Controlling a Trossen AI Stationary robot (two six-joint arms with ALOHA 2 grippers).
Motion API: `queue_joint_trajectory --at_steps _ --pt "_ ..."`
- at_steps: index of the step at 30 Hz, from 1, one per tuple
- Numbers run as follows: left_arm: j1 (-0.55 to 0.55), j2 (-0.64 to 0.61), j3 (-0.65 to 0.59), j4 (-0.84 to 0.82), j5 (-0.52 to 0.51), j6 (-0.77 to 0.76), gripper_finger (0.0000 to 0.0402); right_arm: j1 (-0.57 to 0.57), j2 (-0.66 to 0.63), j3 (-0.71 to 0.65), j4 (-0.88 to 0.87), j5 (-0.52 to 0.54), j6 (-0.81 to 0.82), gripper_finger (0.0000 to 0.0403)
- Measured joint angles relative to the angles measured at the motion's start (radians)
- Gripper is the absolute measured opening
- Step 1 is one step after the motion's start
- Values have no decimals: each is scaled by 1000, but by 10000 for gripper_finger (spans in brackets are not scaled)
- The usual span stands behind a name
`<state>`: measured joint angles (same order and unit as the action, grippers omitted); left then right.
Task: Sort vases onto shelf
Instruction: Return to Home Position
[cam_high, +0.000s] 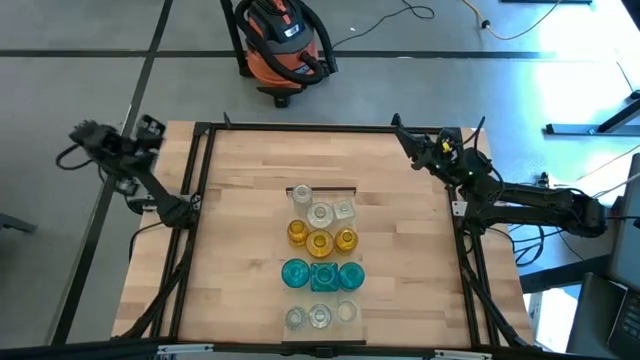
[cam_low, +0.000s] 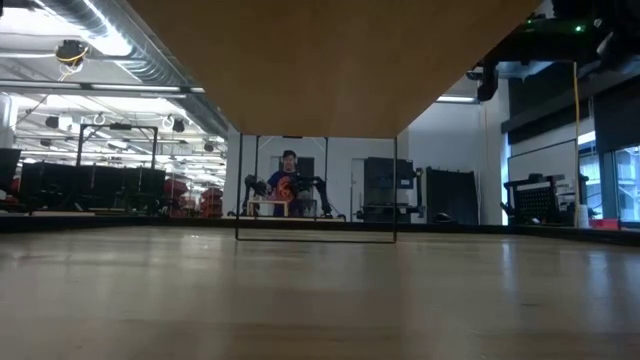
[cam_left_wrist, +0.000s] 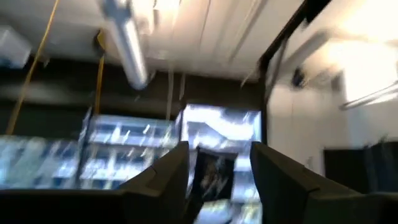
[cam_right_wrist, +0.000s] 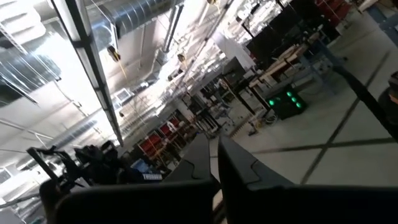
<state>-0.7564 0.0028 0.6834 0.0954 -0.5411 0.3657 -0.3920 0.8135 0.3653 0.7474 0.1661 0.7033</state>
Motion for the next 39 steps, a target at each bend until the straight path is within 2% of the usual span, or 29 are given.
queue_joint_trajectory --at_steps 1,6,9,15,21,30,37,39 --pt "-14 4 -3 -7 -37 6 162 0 0 0 -7 0 0 1" --pt "-112 1 -11 -28 -97 2 155 -1 20 1 -16 14 4 1" --pt "-161 2 -38 -88 -146 -53 152 0 31 1 -51 7 6 1" --pt "-166 2 -85 -234 -151 -278 151 -1 34 1 -230 -2 7 1" --pt "-167 2 -209 -240 -110 -525 151 -1 34 1 -434 -2 6 1" --pt "-151 2 -481 -134 -92 -859 151 -1 34 0 -735 -2 6 1" --pt "-129 1 -673 96 -93 -995 151 -1 34 0 -911 -2 -4 1" --pt "-123 5 -676 69 -103 -1023 151 -1 34 0 -940 -2 -4 1"
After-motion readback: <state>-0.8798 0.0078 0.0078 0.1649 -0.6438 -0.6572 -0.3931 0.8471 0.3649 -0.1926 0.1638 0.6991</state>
